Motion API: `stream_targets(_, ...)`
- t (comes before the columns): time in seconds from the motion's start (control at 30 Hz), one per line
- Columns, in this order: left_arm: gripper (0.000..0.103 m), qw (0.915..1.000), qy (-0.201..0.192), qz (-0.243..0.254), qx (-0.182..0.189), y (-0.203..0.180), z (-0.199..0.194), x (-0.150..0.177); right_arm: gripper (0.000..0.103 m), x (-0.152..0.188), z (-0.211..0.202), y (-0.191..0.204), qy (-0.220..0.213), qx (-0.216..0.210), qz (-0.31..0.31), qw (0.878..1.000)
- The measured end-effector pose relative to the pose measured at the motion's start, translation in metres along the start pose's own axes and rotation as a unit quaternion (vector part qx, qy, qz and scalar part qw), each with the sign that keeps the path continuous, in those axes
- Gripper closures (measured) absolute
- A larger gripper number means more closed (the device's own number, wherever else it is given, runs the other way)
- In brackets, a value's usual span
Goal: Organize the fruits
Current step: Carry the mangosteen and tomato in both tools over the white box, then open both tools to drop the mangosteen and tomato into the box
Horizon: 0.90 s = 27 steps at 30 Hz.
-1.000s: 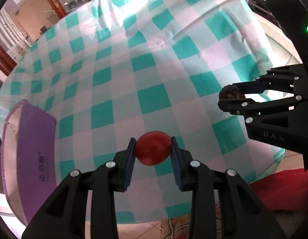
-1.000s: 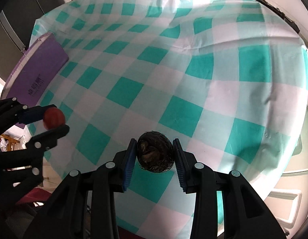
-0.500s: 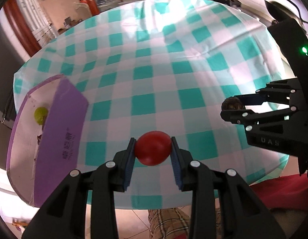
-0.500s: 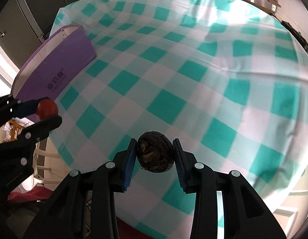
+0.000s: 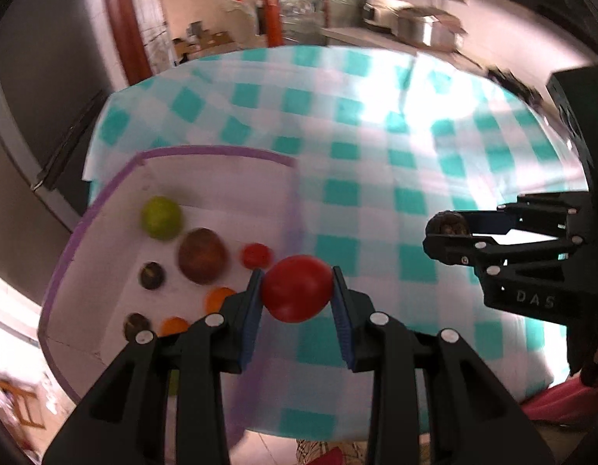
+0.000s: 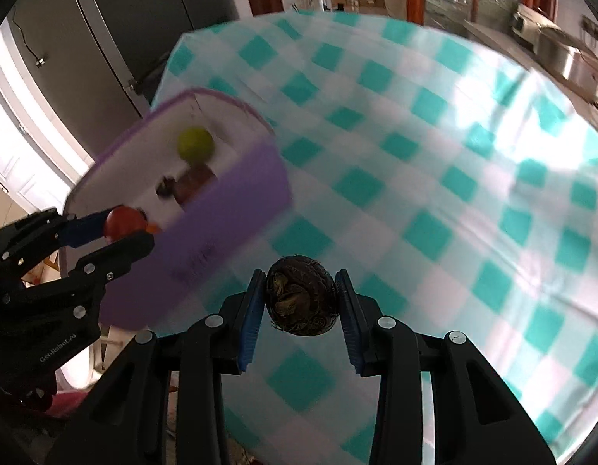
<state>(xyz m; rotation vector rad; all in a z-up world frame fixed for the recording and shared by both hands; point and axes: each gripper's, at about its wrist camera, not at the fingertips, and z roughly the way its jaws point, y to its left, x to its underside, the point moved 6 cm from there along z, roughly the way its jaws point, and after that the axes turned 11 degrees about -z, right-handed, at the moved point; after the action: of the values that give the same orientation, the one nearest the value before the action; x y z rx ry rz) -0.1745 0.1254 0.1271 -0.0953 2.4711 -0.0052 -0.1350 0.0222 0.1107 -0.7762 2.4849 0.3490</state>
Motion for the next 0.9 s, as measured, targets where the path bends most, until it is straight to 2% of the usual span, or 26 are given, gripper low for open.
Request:
stream_targets(0.1,0.069,0.9993,0.000,-0.035,-0.009,0.039,0.004,-0.017,0.066,-0.044,0.007,0.017,-0.023,-0.006,0.001,1.000)
stream_targets(0.17,0.068,0.9969,0.016,-0.074,-0.022,0.076,0.014,-0.025,0.066,-0.066,0.013,0.030,-0.030,-0.011,-0.014,0.999)
stream_targets(0.27,0.068,0.9887,0.066,-0.130,-0.033,0.125,0.036,-0.024,0.066,-0.096,0.032,0.060,-0.024,-0.025,-0.043,0.998)
stream_targets(0.33,0.068,0.9834,0.096,-0.146,-0.050,0.150,0.051,-0.018,0.066,-0.110,0.052,0.078,-0.005,-0.024,-0.066,0.997)
stream_targets(0.5,0.068,0.9765,0.164,-0.128,-0.056,0.174,0.085,-0.002,0.066,-0.125,0.114,0.100,0.081,0.021,-0.117,0.990)
stream_targets(0.6,0.068,0.9761,0.190,-0.085,-0.061,0.174,0.109,-0.003,0.066,-0.122,0.158,0.101,0.159,0.053,-0.145,0.975)
stream_targets(0.67,0.068,0.9739,0.210,-0.064,-0.057,0.167,0.122,-0.004,0.066,-0.115,0.180,0.098,0.211,0.091,-0.178,0.957)
stream_targets(0.7,0.067,0.9730,0.218,-0.054,-0.055,0.164,0.128,-0.004,0.066,-0.113,0.189,0.097,0.231,0.094,-0.183,0.951)
stream_targets(0.8,0.067,0.9697,0.237,-0.024,-0.056,0.157,0.149,-0.005,0.066,-0.113,0.204,0.093,0.258,0.104,-0.193,0.941)
stream_targets(0.9,0.066,0.9616,0.267,-0.040,-0.049,0.159,0.160,-0.002,0.066,-0.118,0.210,0.089,0.265,0.099,-0.195,0.939)
